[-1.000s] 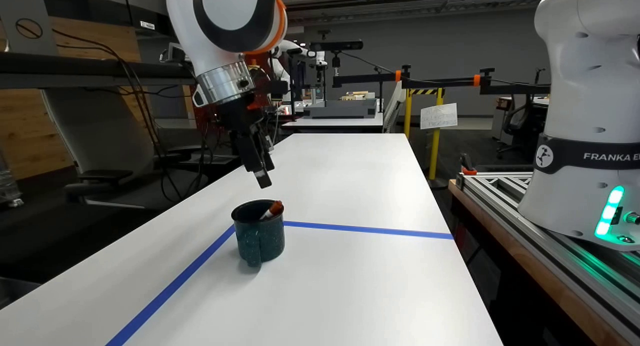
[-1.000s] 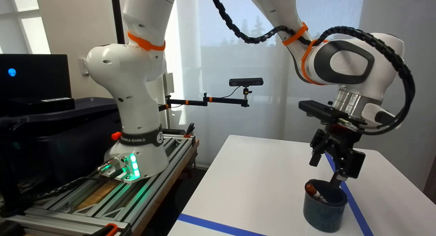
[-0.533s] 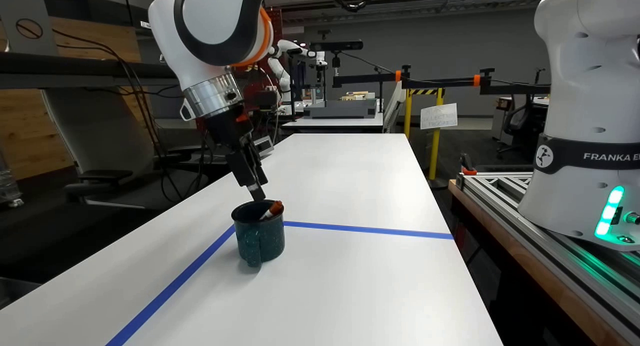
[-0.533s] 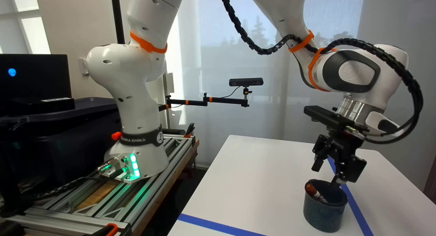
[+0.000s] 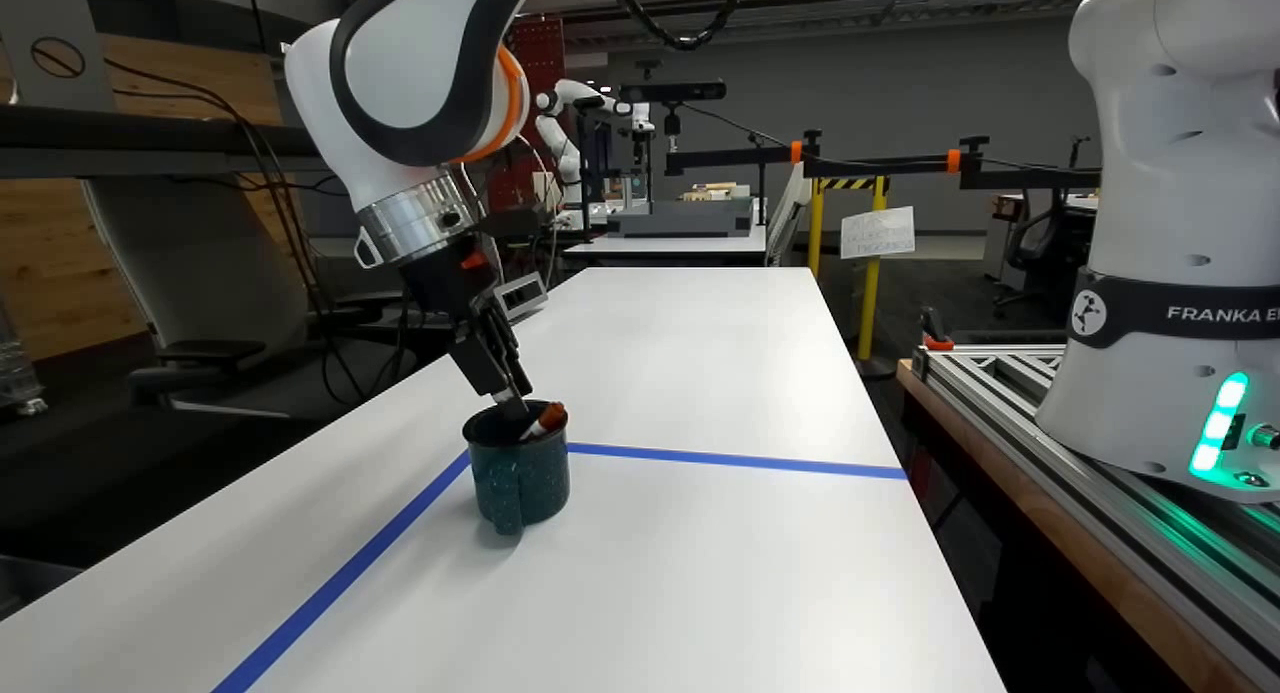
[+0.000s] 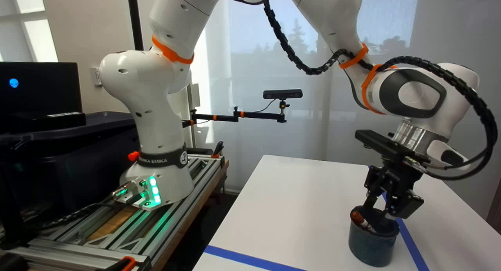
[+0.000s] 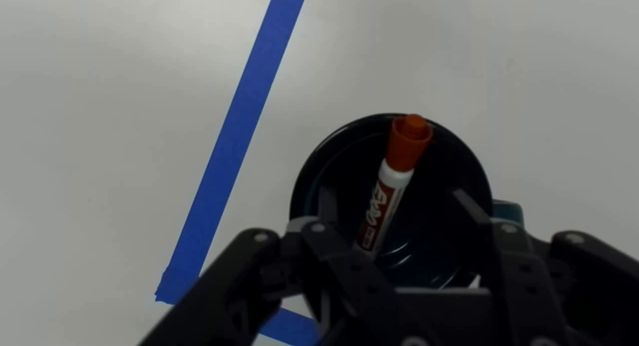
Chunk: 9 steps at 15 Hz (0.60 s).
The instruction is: Remove the marker from the cup
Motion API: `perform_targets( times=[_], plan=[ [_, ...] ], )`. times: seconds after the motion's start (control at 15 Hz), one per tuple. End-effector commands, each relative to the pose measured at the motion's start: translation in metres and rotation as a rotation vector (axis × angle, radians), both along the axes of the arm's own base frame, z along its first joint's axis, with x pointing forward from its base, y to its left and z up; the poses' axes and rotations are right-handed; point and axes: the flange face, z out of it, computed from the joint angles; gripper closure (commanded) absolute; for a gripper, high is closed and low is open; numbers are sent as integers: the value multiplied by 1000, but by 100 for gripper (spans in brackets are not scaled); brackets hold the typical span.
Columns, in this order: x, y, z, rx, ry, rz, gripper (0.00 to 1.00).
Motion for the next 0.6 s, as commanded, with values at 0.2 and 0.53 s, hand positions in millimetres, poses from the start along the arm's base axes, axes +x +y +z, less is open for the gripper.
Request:
perform_targets(
  times=[0.2, 0.53],
  plan=[
    [18, 3, -10, 22, 14, -15, 48],
    [24, 11, -17, 36, 21, -14, 53]
  ],
)
